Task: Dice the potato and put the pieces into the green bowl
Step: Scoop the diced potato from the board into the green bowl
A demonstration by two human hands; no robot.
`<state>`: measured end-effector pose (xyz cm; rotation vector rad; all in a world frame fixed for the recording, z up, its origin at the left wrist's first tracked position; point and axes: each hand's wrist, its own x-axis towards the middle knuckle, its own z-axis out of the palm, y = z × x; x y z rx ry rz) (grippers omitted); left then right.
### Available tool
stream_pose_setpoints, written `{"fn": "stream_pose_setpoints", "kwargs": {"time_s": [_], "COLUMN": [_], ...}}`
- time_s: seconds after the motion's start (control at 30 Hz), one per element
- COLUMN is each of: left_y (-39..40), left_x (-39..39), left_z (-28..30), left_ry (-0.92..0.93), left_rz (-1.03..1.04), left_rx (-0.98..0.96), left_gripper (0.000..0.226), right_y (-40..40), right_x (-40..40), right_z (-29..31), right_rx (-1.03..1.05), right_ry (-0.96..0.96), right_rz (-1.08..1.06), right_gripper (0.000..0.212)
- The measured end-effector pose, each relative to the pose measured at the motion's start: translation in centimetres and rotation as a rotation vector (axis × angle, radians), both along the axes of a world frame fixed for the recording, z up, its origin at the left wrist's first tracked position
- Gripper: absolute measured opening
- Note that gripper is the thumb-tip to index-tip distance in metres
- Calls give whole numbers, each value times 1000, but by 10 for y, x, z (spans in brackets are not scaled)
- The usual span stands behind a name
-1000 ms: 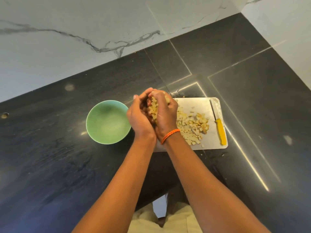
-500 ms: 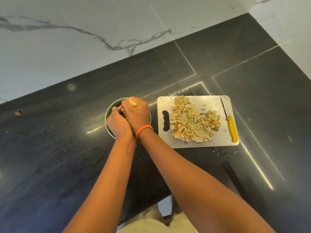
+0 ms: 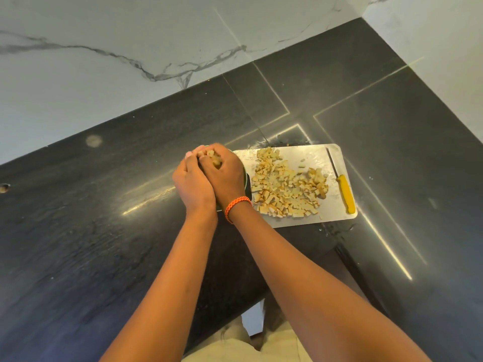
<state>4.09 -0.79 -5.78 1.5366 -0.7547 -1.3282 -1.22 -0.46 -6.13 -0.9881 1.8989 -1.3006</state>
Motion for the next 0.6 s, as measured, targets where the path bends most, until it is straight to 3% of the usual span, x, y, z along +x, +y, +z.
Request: {"fn": "stream_pose_setpoints", "kwargs": {"time_s": [0.37, 0.6], "left_y": [4, 7], "left_x": [-1, -2], "left_z": [5, 8], "left_ry": [-208, -366], "left_rz": [15, 96], "left_rx": [-213, -253], "left_gripper": [40, 46], "right_y": [10, 14], "right_x": [-15, -22], "right_z": [11, 5], "right_rx": [-47, -40], "right_ry": [489, 622], "right_rz": [145, 348], "right_gripper": [29, 28]}}
